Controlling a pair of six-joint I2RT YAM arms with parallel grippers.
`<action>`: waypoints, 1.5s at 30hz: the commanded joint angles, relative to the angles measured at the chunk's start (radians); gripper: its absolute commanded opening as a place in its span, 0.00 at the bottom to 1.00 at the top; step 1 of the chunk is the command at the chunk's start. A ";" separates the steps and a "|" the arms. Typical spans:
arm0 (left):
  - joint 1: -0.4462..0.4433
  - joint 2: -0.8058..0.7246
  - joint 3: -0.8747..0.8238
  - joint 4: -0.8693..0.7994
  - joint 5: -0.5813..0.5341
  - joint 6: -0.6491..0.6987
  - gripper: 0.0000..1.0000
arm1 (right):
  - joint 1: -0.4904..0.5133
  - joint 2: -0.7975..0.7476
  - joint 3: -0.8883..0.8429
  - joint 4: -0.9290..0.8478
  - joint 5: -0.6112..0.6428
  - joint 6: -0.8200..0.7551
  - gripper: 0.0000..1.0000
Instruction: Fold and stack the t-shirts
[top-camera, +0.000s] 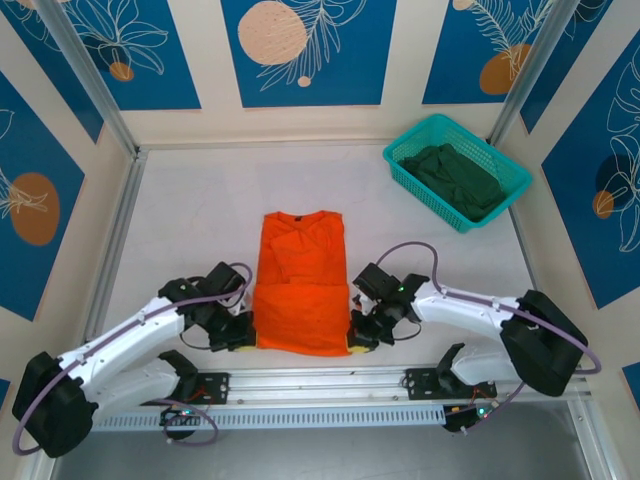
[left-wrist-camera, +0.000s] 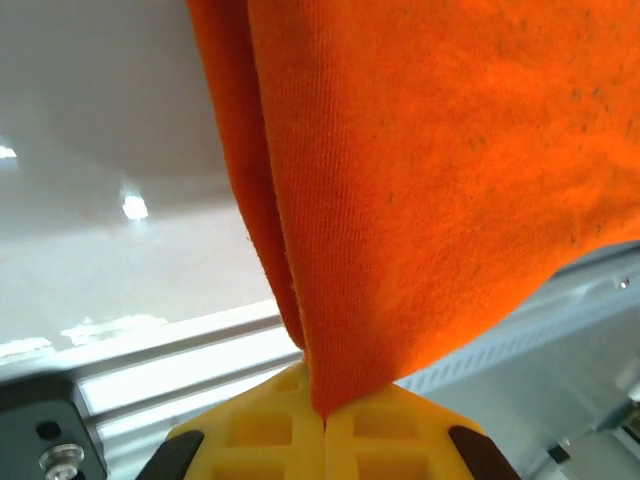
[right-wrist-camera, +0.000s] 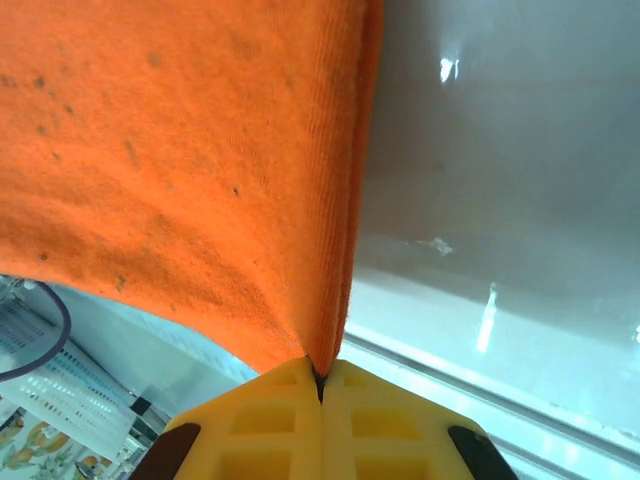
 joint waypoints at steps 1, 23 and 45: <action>-0.008 -0.036 -0.002 -0.099 0.079 0.016 0.00 | 0.013 -0.063 -0.001 -0.047 -0.017 0.052 0.00; 0.315 0.331 0.627 -0.003 0.006 0.084 0.00 | -0.326 0.182 0.567 -0.219 -0.037 -0.065 0.00; 0.515 1.008 1.244 0.002 -0.095 0.086 0.75 | -0.561 0.958 1.457 -0.455 0.010 -0.079 0.54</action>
